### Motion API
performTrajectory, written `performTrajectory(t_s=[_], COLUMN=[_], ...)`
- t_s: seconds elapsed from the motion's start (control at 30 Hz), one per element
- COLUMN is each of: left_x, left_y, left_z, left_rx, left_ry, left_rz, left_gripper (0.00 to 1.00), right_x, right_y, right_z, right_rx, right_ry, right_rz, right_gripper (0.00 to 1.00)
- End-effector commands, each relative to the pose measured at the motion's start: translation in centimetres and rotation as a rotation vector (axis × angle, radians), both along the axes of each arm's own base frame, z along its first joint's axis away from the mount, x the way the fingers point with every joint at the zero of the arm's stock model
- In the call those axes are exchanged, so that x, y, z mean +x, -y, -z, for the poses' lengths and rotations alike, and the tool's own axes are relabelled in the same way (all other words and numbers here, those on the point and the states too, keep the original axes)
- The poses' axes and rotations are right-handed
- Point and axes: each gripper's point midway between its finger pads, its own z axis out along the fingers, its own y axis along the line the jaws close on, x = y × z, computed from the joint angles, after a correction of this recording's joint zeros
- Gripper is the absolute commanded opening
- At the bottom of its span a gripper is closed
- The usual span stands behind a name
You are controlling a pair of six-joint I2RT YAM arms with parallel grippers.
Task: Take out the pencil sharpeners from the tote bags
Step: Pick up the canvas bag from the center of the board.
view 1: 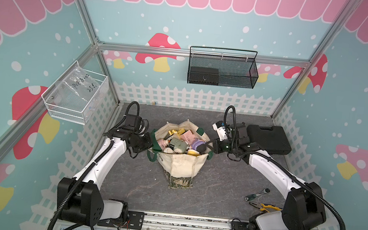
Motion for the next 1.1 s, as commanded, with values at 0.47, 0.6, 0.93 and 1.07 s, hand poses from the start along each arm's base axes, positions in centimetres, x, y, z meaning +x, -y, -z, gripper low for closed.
performTrajectory(t_s=[0.47,0.6,0.93,1.07], left_x=[6.1,5.8,7.6,8.7], left_y=[-3.0,-1.2,-1.4,-2.2], left_z=[-12.2,-13.1,-12.1,-10.9], left_rx=[-0.124,-0.207,-0.185,-0.143], left_ry=[0.305,0.345,0.335,0.314], left_rz=[0.041,0.129,0.162,0.147], left_gripper=[0.00,0.00,0.00,0.00], right_x=[-7.1,-6.7,-6.5,-6.1], right_y=[-14.4,-13.2,-11.1,-12.2], right_z=[1.3,0.6,-4.5,-6.9], right_rx=[0.071,0.009,-0.025,-0.004], right_ry=[-0.008,0.093,0.346,0.481], right_rz=[-0.327,-0.325,-0.346,-0.408], right_gripper=[0.15,0.36,0.51,0.59])
